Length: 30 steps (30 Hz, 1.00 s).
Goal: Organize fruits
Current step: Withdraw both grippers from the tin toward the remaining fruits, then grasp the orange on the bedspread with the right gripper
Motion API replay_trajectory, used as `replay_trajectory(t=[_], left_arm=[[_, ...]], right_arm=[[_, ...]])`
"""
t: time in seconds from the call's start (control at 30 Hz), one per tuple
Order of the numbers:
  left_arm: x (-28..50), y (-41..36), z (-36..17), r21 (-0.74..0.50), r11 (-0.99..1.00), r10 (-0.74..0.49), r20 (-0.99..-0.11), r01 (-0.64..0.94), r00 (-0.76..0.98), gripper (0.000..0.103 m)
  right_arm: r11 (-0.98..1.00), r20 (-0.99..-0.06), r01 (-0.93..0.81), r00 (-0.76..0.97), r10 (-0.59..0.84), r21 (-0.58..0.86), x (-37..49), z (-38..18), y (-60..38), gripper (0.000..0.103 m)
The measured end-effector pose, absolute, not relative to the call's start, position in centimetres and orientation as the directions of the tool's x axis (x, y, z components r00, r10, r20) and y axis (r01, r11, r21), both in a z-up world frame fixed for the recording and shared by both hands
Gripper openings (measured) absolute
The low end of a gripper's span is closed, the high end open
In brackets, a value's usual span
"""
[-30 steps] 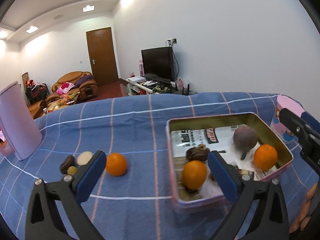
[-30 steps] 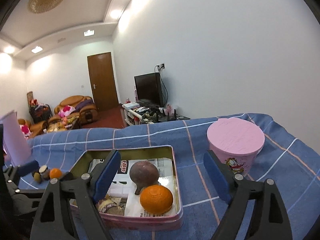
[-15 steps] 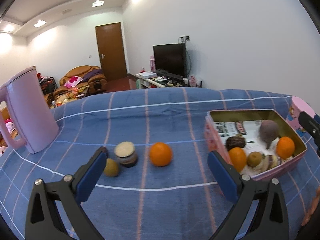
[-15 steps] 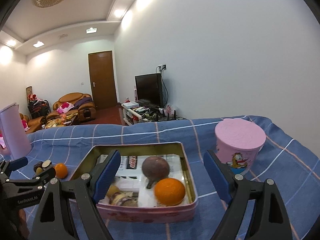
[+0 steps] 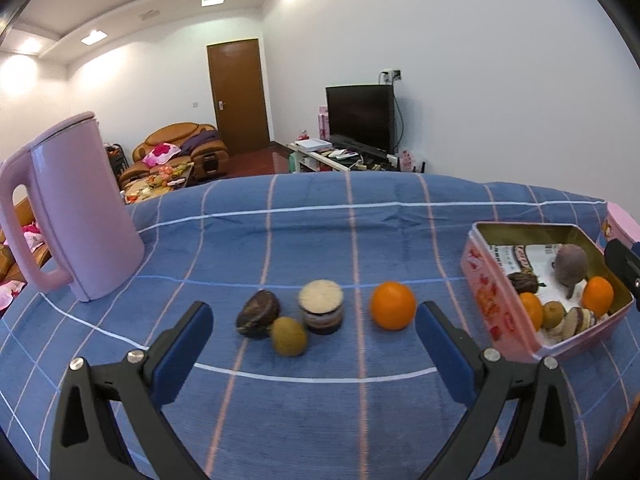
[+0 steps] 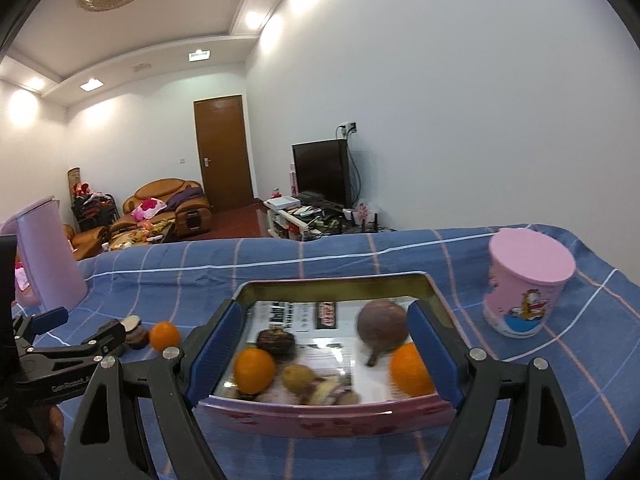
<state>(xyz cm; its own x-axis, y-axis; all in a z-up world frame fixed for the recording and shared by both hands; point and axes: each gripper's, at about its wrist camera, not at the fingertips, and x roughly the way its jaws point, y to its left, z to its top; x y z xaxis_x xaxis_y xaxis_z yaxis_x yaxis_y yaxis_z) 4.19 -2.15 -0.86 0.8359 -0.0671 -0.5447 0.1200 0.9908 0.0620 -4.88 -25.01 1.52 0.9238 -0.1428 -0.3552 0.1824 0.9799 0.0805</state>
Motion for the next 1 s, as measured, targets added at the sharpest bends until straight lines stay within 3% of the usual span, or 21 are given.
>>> replay_trajectory(t=[0.3,0.7,0.77,0.83,0.9,1.0], left_arm=[[5.9,1.9,-1.1,0.074,0.997,0.013,-0.551,0.034,0.834,0.103],[8.6,8.8,-1.5,0.026,0.983,0.162,-0.585,-0.181,0.795,0.103],[8.6,9.2,-1.6,0.032,0.979,0.179,-0.589,-0.199,0.788,0.103],[8.8,9.7,-1.9,0.024,0.977,0.183,-0.604,-0.212,0.776,0.103],[8.9,9.8,-2.0,0.019,0.977,0.178,-0.615,-0.211,0.768,0.103],[8.9,9.9,-2.0,0.031,0.978,0.182,-0.621,-0.208,0.762,0.103]], right_arm=[[0.991,-0.367,0.101,0.928,-0.061,0.09,-3.3,1.2,-21.5,0.086],[1.0,-0.448,0.005,0.894,0.005,0.021,0.6,0.6,-15.8,0.086],[1.0,-0.474,-0.013,0.881,0.011,-0.002,1.5,0.3,-14.9,0.078],[0.999,-0.509,-0.041,0.861,0.02,-0.029,2.7,0.0,-13.7,0.056],[0.998,-0.541,-0.06,0.84,0.031,-0.037,3.9,-0.4,-12.8,0.049],[0.996,-0.577,-0.091,0.815,0.062,-0.022,5.1,-0.9,-12.3,0.049]])
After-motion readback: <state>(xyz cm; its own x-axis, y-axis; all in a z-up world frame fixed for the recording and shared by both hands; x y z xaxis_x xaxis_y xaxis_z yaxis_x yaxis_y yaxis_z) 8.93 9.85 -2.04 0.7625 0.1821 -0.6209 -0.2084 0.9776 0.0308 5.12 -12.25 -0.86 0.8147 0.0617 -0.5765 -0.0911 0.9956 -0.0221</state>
